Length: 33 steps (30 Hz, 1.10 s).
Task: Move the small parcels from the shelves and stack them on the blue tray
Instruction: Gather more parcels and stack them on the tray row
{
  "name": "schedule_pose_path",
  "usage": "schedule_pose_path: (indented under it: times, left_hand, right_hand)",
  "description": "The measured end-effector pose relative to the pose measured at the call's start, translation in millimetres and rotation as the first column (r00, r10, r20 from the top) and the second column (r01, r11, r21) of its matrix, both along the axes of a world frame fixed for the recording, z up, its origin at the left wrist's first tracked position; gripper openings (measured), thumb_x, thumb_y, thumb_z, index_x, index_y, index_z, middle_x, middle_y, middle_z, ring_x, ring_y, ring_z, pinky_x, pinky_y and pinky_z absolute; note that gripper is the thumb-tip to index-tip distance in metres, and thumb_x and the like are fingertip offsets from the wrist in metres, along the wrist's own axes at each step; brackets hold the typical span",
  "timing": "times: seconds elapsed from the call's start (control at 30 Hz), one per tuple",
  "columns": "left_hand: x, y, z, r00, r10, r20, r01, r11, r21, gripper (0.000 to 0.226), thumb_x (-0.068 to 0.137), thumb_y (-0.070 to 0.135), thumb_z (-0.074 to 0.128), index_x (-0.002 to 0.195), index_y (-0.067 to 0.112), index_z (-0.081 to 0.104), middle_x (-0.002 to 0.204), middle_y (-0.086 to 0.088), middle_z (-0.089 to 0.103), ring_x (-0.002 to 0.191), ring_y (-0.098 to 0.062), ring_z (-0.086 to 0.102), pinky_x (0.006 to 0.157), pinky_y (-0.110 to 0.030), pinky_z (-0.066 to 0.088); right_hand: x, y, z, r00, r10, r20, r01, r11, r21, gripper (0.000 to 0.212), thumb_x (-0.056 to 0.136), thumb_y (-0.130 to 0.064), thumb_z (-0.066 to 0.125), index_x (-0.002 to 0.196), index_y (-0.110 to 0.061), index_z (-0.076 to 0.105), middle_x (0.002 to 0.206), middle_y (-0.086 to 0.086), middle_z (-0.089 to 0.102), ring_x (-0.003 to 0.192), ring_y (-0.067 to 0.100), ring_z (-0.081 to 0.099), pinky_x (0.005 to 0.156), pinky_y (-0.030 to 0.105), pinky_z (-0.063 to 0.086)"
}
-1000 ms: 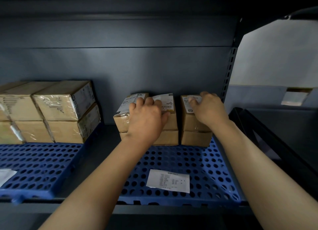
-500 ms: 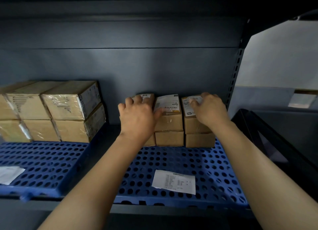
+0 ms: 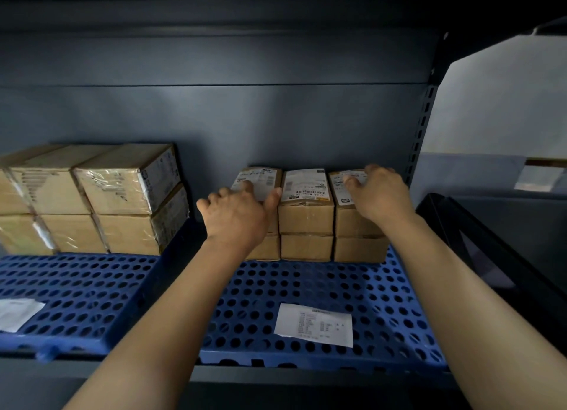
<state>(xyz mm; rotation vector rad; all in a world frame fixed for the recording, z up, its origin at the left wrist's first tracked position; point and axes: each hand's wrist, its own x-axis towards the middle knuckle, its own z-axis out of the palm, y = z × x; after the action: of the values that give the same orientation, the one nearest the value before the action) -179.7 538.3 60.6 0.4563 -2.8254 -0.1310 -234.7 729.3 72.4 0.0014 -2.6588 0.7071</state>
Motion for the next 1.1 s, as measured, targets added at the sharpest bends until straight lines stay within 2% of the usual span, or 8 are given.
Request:
schedule_pose_path:
  times: [0.27,0.57,1.1]
  left_hand:
    - [-3.9,8.1,1.7,0.999,-0.045,-0.016,0.045,0.999,-0.008,0.074,0.089,0.067,0.018,0.132,0.012,0.044,0.127,-0.021,0.050,0.119,-0.037,0.044,0.097,-0.048,0.029]
    - [-6.6,7.2,-1.0,0.995,-0.067,-0.073,0.070,0.997,0.039,0.074,0.090,0.065,0.021,0.130,0.008,0.044,0.126,-0.020,0.050,0.117,-0.036,0.046,0.097,-0.048,0.030]
    - [-6.4,0.4,-3.5,0.992,-0.071,-0.101,0.077,0.995,0.057,0.073,0.090,0.065,0.023,0.128,0.007,0.045,0.124,-0.020,0.051,0.114,-0.036,0.048,0.095,-0.048,0.031]
  right_hand:
    - [-3.6,10.3,-2.4,1.000,-0.006,-0.016,0.006,0.999,-0.032,0.048,0.097,-0.040,0.046,0.123,-0.001,0.054,0.121,0.021,0.055,0.106,0.033,0.056,0.082,0.032,0.047]
    - [-4.2,16.3,-0.5,0.999,0.008,-0.036,-0.010,0.999,-0.051,0.042,0.097,-0.038,0.045,0.111,-0.001,0.060,0.111,0.018,0.062,0.098,0.030,0.059,0.068,0.026,0.039]
    - [-2.1,16.3,1.2,0.999,0.012,-0.051,-0.013,0.999,-0.033,0.040,0.098,-0.037,0.044,0.107,-0.002,0.062,0.105,0.016,0.066,0.092,0.028,0.061,0.065,0.026,0.039]
